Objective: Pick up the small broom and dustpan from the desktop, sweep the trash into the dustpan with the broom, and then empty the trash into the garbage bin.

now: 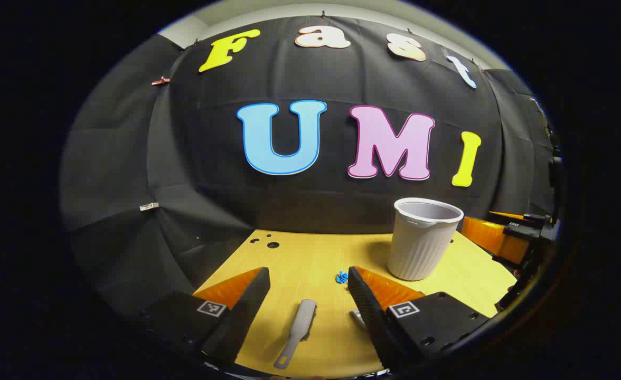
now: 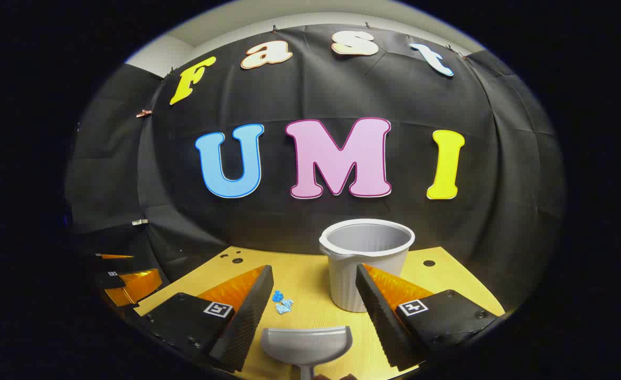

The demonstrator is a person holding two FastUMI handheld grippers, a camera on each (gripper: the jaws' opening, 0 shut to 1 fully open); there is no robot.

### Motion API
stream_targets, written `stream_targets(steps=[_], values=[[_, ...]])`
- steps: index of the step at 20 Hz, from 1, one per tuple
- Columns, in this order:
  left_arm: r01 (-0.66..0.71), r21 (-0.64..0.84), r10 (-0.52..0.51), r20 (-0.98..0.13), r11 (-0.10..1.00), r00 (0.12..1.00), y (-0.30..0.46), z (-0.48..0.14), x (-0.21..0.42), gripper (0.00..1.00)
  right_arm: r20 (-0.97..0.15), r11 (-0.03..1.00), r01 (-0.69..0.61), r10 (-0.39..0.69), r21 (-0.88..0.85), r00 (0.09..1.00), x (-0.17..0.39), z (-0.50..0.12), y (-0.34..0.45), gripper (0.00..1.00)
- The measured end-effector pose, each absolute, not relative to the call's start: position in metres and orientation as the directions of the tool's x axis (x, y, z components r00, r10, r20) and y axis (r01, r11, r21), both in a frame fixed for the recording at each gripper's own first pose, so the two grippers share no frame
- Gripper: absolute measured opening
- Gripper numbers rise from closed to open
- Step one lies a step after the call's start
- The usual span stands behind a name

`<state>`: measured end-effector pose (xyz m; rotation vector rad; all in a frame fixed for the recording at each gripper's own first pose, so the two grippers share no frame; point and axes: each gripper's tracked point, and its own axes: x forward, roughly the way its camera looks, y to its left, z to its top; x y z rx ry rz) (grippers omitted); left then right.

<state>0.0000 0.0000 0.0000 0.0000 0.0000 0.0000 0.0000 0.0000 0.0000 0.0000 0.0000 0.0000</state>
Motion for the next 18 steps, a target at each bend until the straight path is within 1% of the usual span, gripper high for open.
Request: stream_targets(steps=[2,9,18], values=[[0.009,0.003,-0.009,-0.002,1.0,1.0,-0.001,-0.001,0.001,0.95,-0.024,1.0,-0.015,0.015,-0.015,1.0,-0.002,-0.006,0.006,0.98],[0.025,-0.04,-0.027,-0.05,0.999,0.998,-0.002,-0.016,0.007,0.96,-0.039,0.998,-0.049,0.047,-0.035,0.998,0.001,-0.009,0.015,0.97],[-0.007,-0.06,0.001,-0.104,0.998,0.995,0.015,-0.033,0.01,0.96,-0.068,0.997,-0.058,0.055,-0.044,0.996,0.004,-0.016,0.015,0.98]])
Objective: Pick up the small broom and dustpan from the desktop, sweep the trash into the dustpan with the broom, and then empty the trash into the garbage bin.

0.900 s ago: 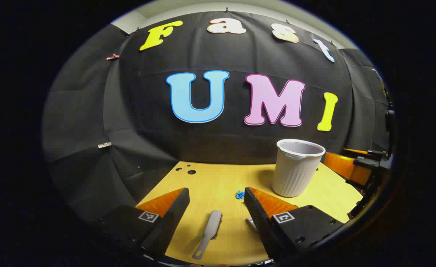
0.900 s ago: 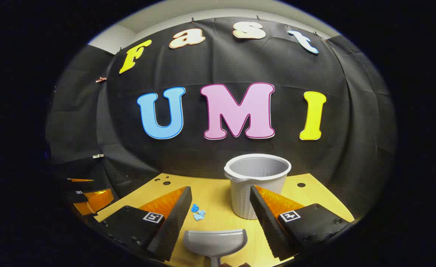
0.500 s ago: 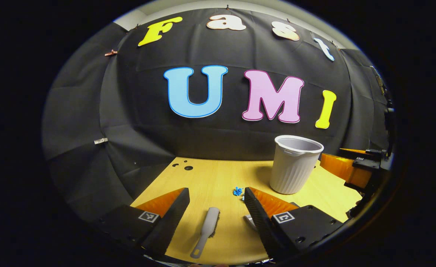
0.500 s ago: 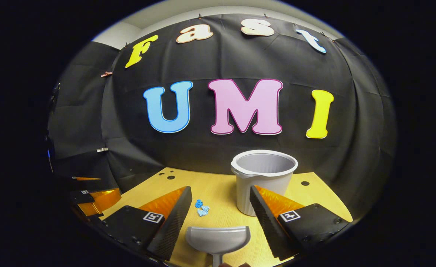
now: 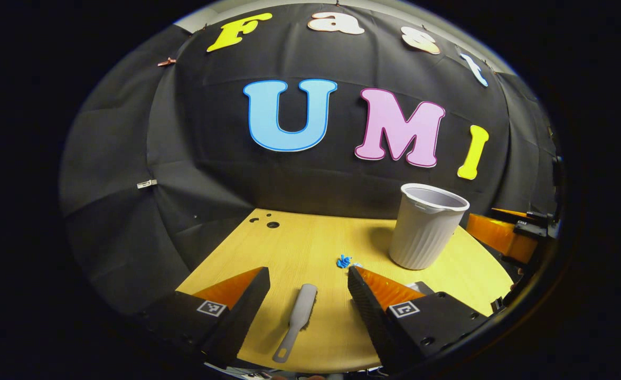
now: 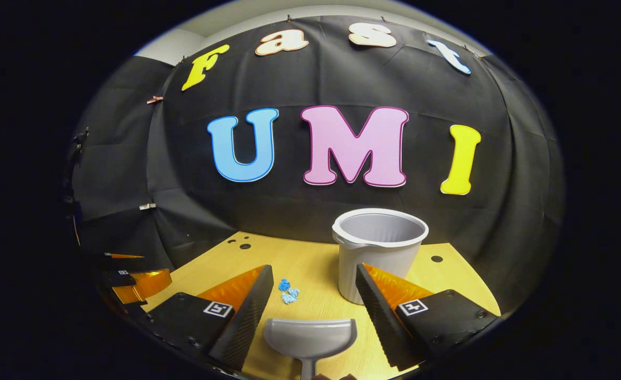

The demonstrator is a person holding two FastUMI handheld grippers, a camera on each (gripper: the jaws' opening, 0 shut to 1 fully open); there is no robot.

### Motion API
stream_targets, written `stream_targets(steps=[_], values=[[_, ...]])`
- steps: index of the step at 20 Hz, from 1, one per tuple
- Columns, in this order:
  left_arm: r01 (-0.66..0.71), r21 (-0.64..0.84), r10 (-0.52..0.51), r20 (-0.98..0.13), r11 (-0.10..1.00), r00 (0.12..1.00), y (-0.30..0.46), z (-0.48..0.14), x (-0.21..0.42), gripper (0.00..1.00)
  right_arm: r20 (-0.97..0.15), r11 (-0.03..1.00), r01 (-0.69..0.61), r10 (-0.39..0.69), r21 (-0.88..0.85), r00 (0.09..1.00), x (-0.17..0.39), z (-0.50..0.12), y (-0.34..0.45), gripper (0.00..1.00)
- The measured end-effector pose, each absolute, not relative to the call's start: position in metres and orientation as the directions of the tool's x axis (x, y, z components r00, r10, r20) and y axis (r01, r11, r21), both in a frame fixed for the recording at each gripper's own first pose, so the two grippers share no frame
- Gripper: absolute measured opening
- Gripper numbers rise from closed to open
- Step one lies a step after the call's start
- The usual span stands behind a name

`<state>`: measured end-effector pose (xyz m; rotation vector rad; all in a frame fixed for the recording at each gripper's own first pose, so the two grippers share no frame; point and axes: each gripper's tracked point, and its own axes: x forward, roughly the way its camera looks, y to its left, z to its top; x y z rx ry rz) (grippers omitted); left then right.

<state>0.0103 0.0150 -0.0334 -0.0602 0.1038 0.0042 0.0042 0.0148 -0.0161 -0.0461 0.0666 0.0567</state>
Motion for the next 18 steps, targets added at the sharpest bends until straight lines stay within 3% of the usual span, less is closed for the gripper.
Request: stream_targets(steps=[12,18], values=[[-0.01,-0.033,0.003,-0.192,0.999,0.981,0.035,-0.056,0.025,0.96,-0.106,0.996,-0.073,0.068,-0.047,0.992,0.01,-0.027,0.019,0.97],[0.036,-0.013,-0.038,-0.349,0.999,0.936,0.043,-0.101,0.041,0.96,-0.183,0.996,-0.074,0.064,-0.05,0.981,0.013,-0.049,0.017,0.98]])
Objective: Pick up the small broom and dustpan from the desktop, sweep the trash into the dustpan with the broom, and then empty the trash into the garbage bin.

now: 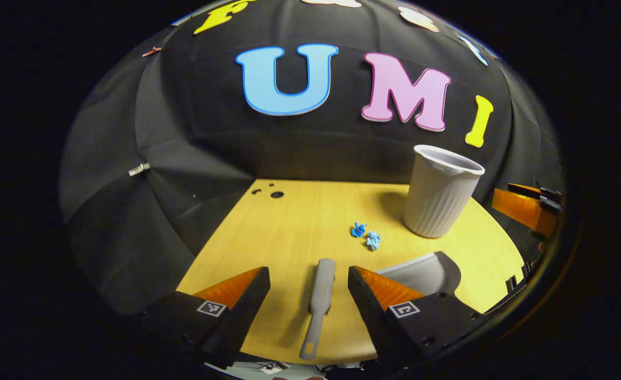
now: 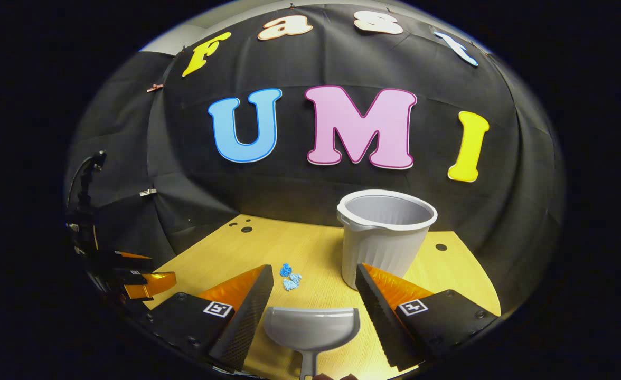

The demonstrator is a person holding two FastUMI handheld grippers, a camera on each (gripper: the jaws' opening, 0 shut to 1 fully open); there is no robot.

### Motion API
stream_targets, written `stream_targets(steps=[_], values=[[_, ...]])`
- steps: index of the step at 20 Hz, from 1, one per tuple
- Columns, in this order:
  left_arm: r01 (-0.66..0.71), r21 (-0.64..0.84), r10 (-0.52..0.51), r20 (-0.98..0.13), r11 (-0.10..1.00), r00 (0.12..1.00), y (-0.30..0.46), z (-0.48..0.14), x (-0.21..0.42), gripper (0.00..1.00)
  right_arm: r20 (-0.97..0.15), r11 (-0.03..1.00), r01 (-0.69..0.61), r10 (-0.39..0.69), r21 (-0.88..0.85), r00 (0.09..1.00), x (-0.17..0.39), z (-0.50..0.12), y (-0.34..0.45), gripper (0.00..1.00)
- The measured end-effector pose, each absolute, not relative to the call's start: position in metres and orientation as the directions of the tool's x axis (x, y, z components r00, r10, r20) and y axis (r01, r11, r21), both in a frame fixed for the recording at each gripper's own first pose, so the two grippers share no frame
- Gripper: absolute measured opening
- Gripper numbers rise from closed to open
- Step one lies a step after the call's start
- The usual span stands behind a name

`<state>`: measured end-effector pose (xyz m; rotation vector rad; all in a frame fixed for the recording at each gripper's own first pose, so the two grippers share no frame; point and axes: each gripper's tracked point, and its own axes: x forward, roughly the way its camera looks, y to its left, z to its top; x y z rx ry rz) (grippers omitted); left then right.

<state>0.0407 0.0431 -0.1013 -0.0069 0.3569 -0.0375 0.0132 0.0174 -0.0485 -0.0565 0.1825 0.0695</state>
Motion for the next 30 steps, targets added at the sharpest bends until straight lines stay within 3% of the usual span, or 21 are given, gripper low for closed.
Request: stream_targets(steps=[5,11,16,24,28,29,30], values=[[0.051,-0.029,-0.059,-0.538,0.998,0.841,0.052,-0.16,0.049,0.96,-0.242,0.997,-0.056,0.042,-0.053,0.969,0.009,-0.067,0.01,0.98],[0.074,-0.087,-0.113,-0.691,0.994,0.714,0.051,-0.218,0.058,0.96,-0.317,0.998,-0.008,-0.015,-0.07,0.948,-0.004,-0.09,-0.008,0.98],[0.122,-0.085,-0.143,-0.766,0.989,0.627,0.042,-0.253,0.07,0.96,-0.385,0.995,0.019,-0.054,-0.094,0.921,-0.02,-0.111,-0.021,0.98],[0.157,-0.033,-0.109,-0.856,0.987,0.506,0.037,-0.282,0.087,0.96,-0.48,0.997,0.05,-0.075,-0.065,0.874,-0.036,-0.136,-0.029,0.98],[0.209,0.018,-0.086,-0.875,0.978,0.476,0.035,-0.282,0.089,0.92,-0.518,0.998,0.047,-0.066,-0.051,0.853,-0.04,-0.149,-0.023,0.98],[0.214,0.033,-0.074,-0.878,0.976,0.474,0.035,-0.285,0.091,0.81,-0.527,0.998,0.046,-0.063,-0.045,0.848,-0.04,-0.151,-0.022,0.98],[0.216,0.061,-0.049,-0.881,0.974,0.471,0.038,-0.286,0.089,0.8,-0.533,0.998,0.047,-0.061,-0.04,0.844,-0.04,-0.154,-0.021,0.98]])
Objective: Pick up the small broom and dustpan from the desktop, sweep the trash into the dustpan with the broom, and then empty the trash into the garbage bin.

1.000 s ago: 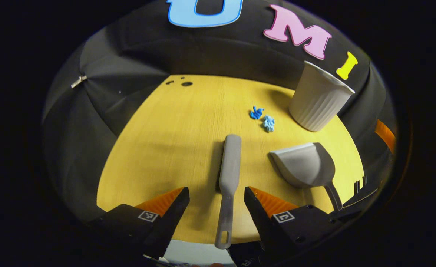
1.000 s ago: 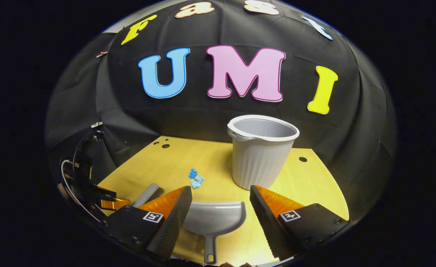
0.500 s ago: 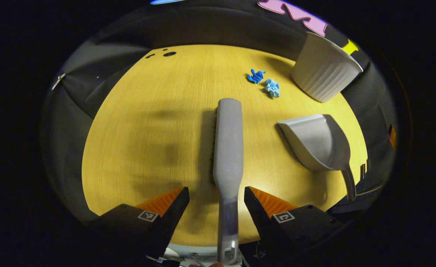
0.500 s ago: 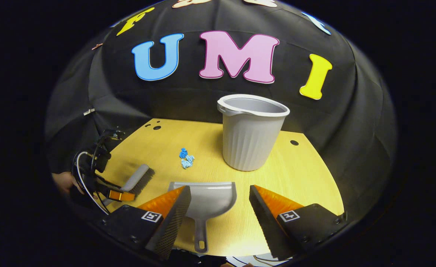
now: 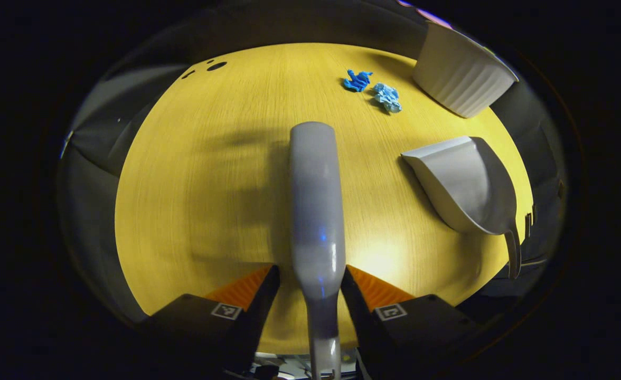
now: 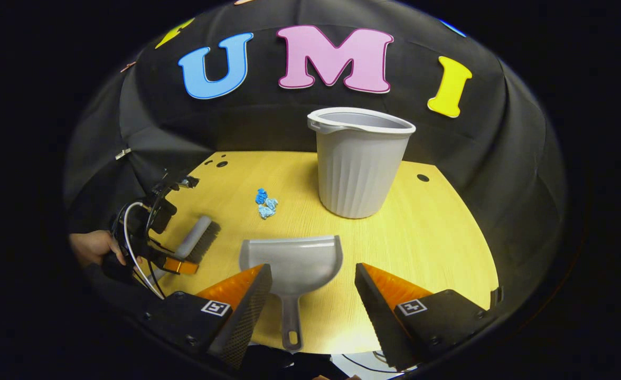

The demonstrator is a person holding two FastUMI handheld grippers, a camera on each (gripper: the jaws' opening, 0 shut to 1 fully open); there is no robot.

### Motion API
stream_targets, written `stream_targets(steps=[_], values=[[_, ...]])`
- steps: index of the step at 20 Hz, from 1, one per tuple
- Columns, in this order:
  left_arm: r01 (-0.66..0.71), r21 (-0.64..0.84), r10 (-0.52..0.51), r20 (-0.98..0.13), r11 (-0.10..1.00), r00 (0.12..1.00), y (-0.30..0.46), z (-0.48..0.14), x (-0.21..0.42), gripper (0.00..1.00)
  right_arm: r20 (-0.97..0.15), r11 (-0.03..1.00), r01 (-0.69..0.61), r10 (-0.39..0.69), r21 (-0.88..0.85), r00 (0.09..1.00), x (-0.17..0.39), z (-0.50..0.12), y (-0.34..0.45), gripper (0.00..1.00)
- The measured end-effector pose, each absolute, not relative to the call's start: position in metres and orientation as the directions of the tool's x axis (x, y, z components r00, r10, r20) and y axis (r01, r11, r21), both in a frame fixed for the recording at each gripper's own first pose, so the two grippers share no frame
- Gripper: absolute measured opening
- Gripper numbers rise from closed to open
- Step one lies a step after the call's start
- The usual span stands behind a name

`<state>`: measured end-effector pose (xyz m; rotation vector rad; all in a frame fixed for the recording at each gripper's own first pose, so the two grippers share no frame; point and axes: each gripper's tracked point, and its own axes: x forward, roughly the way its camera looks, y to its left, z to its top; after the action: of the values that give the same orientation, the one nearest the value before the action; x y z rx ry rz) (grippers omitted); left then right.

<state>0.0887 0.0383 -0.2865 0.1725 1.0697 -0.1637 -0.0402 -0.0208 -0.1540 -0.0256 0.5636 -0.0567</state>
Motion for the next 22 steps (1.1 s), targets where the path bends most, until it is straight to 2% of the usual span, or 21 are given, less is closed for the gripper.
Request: stream_targets(steps=[1,2,5,8,11,12,15,22], values=[[0.227,0.061,-0.053,-0.884,0.972,0.465,0.036,-0.287,0.087,0.59,-0.541,0.998,0.046,-0.057,-0.033,0.839,-0.039,-0.157,-0.02,0.98],[0.233,0.062,-0.056,-0.882,0.97,0.468,0.034,-0.287,0.086,0.59,-0.552,0.999,0.045,-0.053,-0.027,0.832,-0.039,-0.161,-0.018,0.98],[0.25,0.069,-0.062,-0.876,0.966,0.479,0.032,-0.287,0.084,0.33,-0.61,0.999,0.048,-0.031,0.011,0.792,-0.041,-0.179,-0.013,0.98],[0.218,0.034,-0.083,-0.857,0.975,0.508,0.033,-0.286,0.085,0.29,-0.674,0.997,0.064,-0.018,0.043,0.739,-0.046,-0.202,-0.009,0.98],[0.207,-0.055,-0.158,-0.84,0.977,0.519,0.029,-0.285,0.078,0.25,-0.707,0.996,0.064,-0.007,0.054,0.707,-0.051,-0.215,-0.002,0.99],[0.203,-0.076,-0.174,-0.83,0.976,0.53,0.029,-0.282,0.076,0.27,-0.715,0.997,0.059,-0.001,0.056,0.699,-0.052,-0.219,0.002,0.99],[0.208,-0.041,-0.158,-0.795,0.977,0.586,0.041,-0.265,0.072,0.24,-0.743,0.997,0.053,0.01,0.061,0.669,-0.053,-0.233,0.008,1.0],[0.218,-0.085,-0.211,-0.719,0.972,0.662,0.047,-0.214,0.044,0.24,-0.818,0.999,0.021,-0.051,-0.048,0.573,-0.04,-0.285,0.0,1.0]])
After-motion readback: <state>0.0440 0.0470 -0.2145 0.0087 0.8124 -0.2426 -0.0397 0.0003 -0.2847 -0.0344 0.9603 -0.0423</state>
